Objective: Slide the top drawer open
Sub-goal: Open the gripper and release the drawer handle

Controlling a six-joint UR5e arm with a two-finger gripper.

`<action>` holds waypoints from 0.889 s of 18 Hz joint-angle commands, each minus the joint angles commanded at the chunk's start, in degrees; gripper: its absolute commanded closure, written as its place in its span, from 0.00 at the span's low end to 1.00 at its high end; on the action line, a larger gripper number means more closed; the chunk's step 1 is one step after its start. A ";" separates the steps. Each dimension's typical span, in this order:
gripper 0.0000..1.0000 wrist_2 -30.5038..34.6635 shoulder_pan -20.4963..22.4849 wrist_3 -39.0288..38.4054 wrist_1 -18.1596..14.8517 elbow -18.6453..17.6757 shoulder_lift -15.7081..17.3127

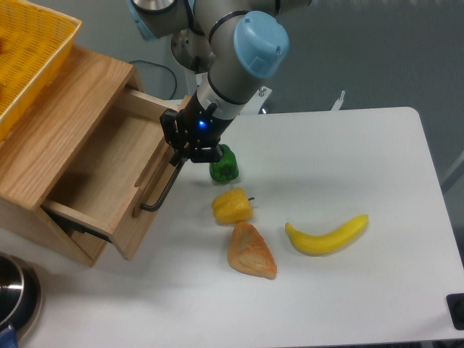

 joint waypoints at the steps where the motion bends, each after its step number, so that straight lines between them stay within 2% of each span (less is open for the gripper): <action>1: 1.00 0.00 0.09 0.00 0.00 0.00 0.00; 12: 1.00 0.00 0.00 -0.09 -0.26 -0.17 0.09; 16: 0.93 0.00 -0.35 -0.09 -0.70 -0.26 1.05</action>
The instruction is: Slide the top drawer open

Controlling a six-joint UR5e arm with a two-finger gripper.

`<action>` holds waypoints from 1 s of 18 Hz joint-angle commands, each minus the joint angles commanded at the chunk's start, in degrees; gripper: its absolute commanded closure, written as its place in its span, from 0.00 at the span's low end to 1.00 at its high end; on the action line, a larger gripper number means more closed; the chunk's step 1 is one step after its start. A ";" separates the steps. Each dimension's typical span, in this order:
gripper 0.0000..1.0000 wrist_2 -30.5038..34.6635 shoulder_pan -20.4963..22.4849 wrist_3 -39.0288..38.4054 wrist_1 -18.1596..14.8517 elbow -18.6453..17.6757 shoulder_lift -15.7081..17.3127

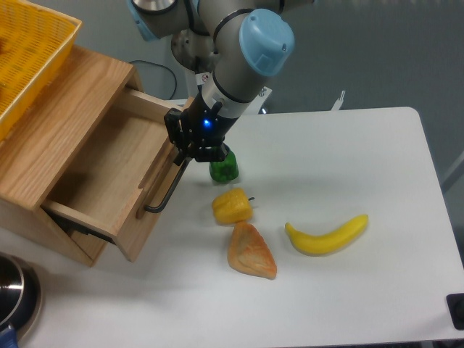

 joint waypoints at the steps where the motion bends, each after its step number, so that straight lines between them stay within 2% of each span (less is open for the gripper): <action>1: 0.92 -0.09 -0.09 0.00 -0.09 0.00 0.61; 7: 0.88 -0.09 0.35 0.00 -0.09 0.09 3.25; 12: 0.84 0.00 4.65 0.09 0.70 1.58 3.35; 16: 0.74 0.35 10.79 5.52 1.58 2.11 2.91; 18: 0.64 0.70 13.17 8.34 3.07 2.02 1.94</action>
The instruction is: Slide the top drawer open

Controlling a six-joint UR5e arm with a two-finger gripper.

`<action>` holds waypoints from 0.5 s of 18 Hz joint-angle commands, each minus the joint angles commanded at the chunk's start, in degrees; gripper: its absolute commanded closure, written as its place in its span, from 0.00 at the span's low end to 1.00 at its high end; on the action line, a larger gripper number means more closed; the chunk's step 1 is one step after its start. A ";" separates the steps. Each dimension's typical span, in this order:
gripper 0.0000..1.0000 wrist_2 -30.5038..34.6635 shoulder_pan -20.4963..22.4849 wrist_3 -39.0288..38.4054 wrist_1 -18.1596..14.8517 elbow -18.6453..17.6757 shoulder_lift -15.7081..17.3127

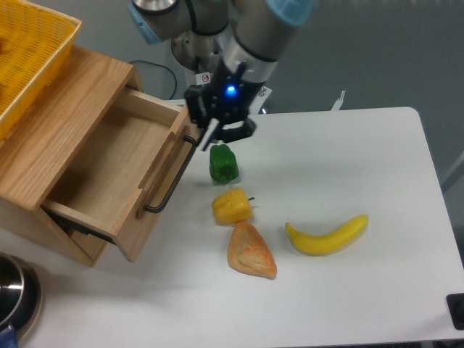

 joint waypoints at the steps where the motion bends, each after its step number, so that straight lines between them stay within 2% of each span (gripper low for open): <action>1: 0.59 1.39 0.36 1.32 1.05 0.09 -0.96; 6: 0.30 13.78 1.41 5.89 8.87 0.26 -5.71; 7: 0.28 15.45 1.50 6.68 10.36 0.87 -7.02; 9: 0.27 17.92 2.38 8.53 10.91 3.06 -9.92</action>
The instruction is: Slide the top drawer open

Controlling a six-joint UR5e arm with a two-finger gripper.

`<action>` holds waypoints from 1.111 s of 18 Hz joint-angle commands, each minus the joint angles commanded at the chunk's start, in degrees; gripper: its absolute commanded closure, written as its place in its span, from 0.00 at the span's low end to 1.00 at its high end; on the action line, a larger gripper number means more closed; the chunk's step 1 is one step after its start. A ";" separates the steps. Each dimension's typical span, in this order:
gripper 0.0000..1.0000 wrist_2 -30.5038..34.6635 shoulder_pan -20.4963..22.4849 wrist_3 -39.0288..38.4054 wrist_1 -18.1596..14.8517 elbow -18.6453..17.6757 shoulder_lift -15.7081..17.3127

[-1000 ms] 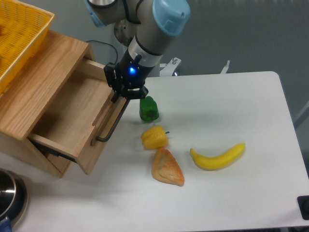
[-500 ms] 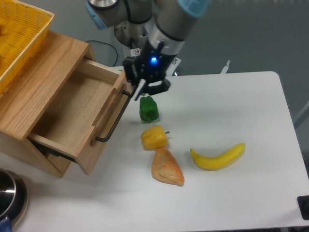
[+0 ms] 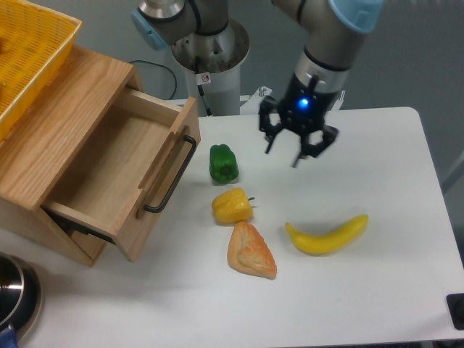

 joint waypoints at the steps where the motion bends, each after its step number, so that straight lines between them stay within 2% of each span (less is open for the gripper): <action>1: 0.25 0.79 0.09 1.23 0.09 1.06 -1.49; 3: 0.16 2.11 0.35 5.00 0.44 2.21 -3.52; 5: 0.01 4.57 0.18 7.64 2.45 2.39 -5.19; 9: 0.00 10.45 -0.35 13.70 6.58 2.30 -8.27; 12: 0.00 14.59 0.00 22.57 7.03 1.51 -9.06; 14: 0.00 14.51 0.09 24.08 7.73 2.56 -10.38; 20: 0.00 13.98 -1.14 23.39 8.53 2.65 -12.32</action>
